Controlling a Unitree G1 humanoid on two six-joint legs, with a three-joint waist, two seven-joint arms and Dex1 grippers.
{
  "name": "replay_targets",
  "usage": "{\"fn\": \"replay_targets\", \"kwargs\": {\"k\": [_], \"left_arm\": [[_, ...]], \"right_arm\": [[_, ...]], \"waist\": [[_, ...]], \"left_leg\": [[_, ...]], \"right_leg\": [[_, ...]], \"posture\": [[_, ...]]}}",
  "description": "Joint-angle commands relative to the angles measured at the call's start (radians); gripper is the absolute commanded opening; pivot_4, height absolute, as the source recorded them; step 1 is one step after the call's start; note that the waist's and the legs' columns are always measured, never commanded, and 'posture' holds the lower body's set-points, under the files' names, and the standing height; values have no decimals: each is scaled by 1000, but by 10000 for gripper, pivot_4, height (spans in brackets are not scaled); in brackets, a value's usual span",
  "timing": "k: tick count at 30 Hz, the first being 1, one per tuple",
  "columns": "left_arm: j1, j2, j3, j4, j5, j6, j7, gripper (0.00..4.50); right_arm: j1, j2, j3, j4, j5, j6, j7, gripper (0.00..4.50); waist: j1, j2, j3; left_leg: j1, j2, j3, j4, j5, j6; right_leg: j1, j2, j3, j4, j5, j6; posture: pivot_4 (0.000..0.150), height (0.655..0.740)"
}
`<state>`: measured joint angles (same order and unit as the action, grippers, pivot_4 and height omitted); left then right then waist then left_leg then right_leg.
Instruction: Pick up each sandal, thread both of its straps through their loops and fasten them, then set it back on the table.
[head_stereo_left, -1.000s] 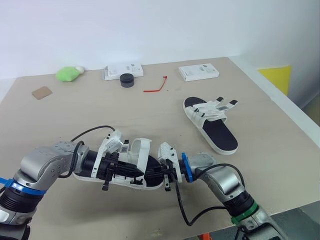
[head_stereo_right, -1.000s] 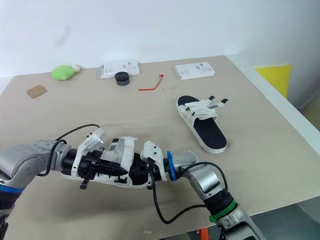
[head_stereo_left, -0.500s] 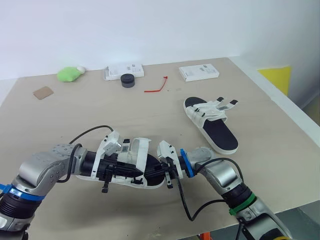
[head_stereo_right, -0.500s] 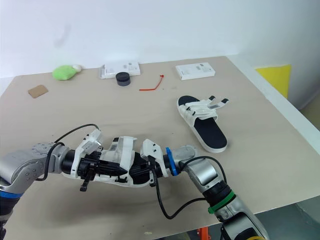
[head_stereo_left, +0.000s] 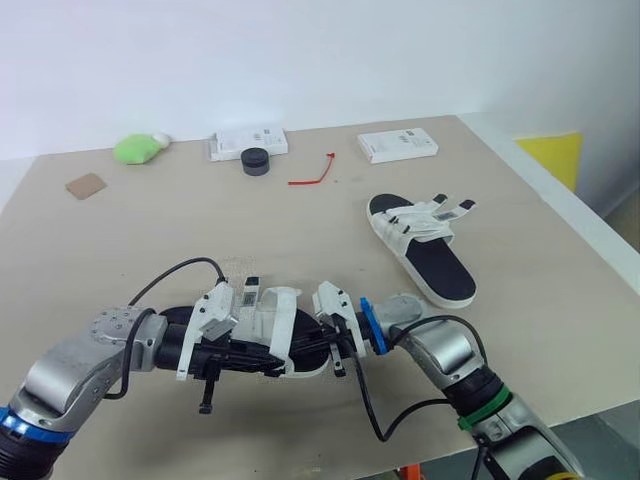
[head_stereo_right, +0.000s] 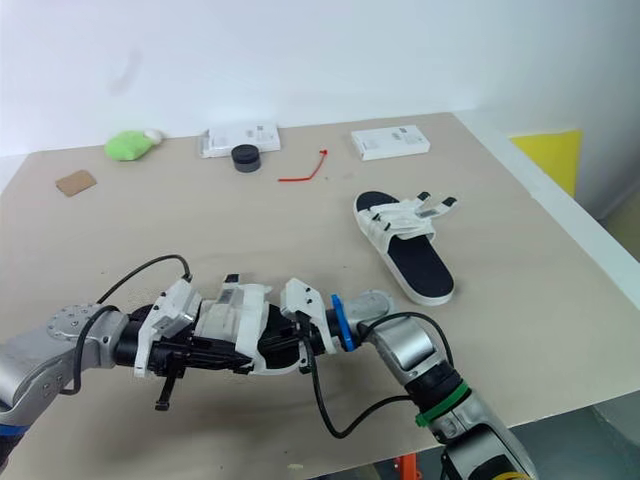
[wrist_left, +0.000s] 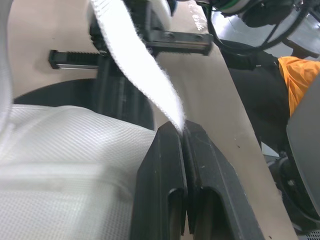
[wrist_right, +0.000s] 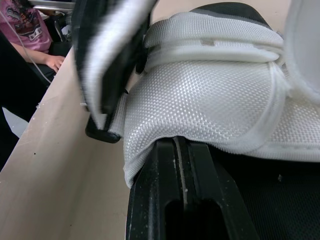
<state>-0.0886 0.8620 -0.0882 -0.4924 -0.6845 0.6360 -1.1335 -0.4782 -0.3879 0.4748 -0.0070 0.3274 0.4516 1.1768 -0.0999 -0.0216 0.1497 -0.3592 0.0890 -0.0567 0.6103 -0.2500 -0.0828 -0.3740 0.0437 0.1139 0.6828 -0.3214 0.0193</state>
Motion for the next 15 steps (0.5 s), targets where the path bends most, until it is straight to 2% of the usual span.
{"fn": "replay_targets", "kwargs": {"k": [1, 11, 12, 14, 15], "left_arm": [[50, 17, -20, -22, 50, -31, -3, 692], [140, 6, -50, 31, 162, -191, 10, 692], [139, 7, -51, 37, 152, -189, -1, 4620], [135, 3, -50, 46, 140, -202, -20, 9011], [132, 0, -47, 48, 129, -198, -25, 13496]], "right_arm": [[33, -20, 58, 96, -78, 43, -18, 0], [21, -15, 60, 102, -77, 37, -12, 0], [21, -15, 60, 101, -77, 37, -12, 0], [20, -15, 60, 103, -78, 35, -12, 0], [19, -14, 60, 104, -78, 34, -12, 0]], "waist": [[0, 0, 0], [0, 1, -1], [0, 2, -1], [0, 2, -1], [0, 3, -2]], "left_leg": [[0, 0, 0, 0, 0, 0], [1, 0, 1, -1, 0, 0], [1, 0, 1, -1, 0, 0], [1, 0, 1, -1, 0, 0], [1, 0, 1, -1, 0, 0]], "right_leg": [[0, 0, 0, 0, 0, 0], [0, 0, 1, 0, 0, 0], [0, 0, 1, 0, 0, 0], [0, 0, 1, 0, 0, 0], [0, 0, 1, 0, 0, 0]], "posture": [[1500, 7400], [1500, 7400], [1500, 7400], [1500, 7400], [1500, 7400]]}}
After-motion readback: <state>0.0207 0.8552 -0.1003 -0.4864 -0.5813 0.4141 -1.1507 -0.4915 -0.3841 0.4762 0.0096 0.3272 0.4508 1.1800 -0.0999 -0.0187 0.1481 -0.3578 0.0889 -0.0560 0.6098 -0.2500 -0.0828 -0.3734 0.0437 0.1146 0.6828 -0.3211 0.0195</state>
